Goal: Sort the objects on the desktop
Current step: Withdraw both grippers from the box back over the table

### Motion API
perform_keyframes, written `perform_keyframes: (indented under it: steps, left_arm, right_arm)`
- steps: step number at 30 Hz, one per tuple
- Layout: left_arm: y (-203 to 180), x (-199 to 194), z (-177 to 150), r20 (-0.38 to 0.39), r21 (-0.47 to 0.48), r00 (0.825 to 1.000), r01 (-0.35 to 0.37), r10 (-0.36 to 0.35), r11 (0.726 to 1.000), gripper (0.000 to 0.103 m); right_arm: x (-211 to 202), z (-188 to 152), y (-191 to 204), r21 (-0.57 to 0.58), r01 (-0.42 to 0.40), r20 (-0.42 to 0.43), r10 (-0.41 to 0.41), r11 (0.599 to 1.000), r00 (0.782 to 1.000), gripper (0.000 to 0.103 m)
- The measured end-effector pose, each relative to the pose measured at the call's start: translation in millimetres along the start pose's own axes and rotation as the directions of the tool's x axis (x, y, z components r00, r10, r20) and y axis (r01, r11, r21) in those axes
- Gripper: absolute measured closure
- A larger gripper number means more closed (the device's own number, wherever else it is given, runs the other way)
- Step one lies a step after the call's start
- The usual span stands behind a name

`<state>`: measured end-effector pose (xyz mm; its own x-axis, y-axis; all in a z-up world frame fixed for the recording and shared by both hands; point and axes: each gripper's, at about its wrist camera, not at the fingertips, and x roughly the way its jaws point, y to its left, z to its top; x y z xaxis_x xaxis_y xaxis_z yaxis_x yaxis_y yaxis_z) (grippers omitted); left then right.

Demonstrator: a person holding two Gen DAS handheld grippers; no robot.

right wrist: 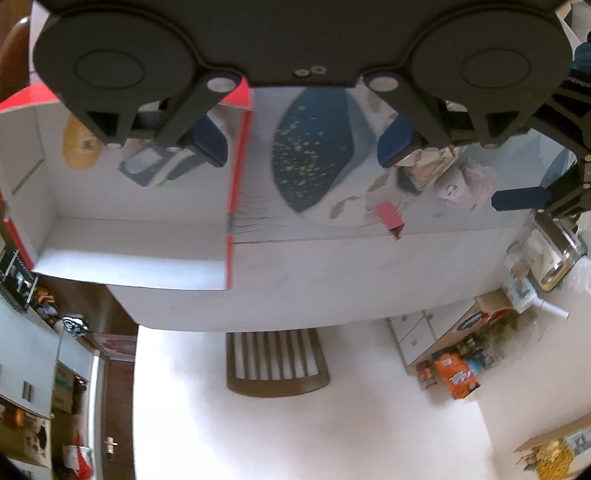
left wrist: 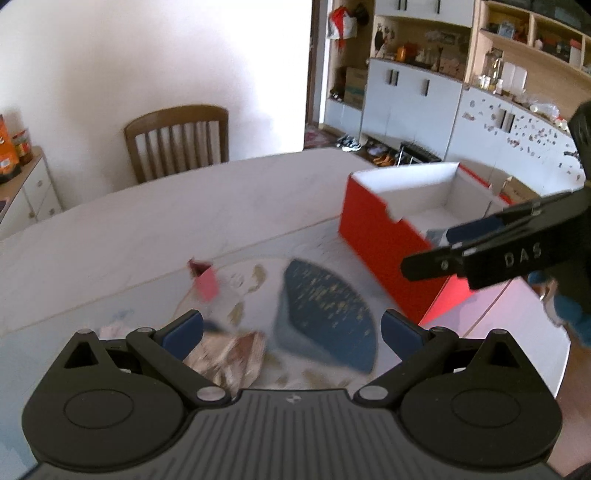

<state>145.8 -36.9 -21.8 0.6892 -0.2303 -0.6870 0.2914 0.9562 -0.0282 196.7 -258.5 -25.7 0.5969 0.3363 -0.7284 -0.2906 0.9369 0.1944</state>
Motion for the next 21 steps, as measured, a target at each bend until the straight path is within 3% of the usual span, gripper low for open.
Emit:
perform_keyframes:
  steps: [8, 21]
  left_arm:
    - [33, 5, -34, -0.063, -0.013, 0.998, -0.021, 0.021, 1.000, 0.000]
    - [45, 24, -72, -0.131, 0.031, 0.991, -0.009, 0.013, 0.999, 0.000]
  right_arm:
    - [27, -7, 30, -0.034, 0.000, -0.052, -0.002, 0.999, 0.999, 0.015]
    - [58, -24, 63, -0.084, -0.011, -0.134, -0.001, 0.996, 0.991, 0.015]
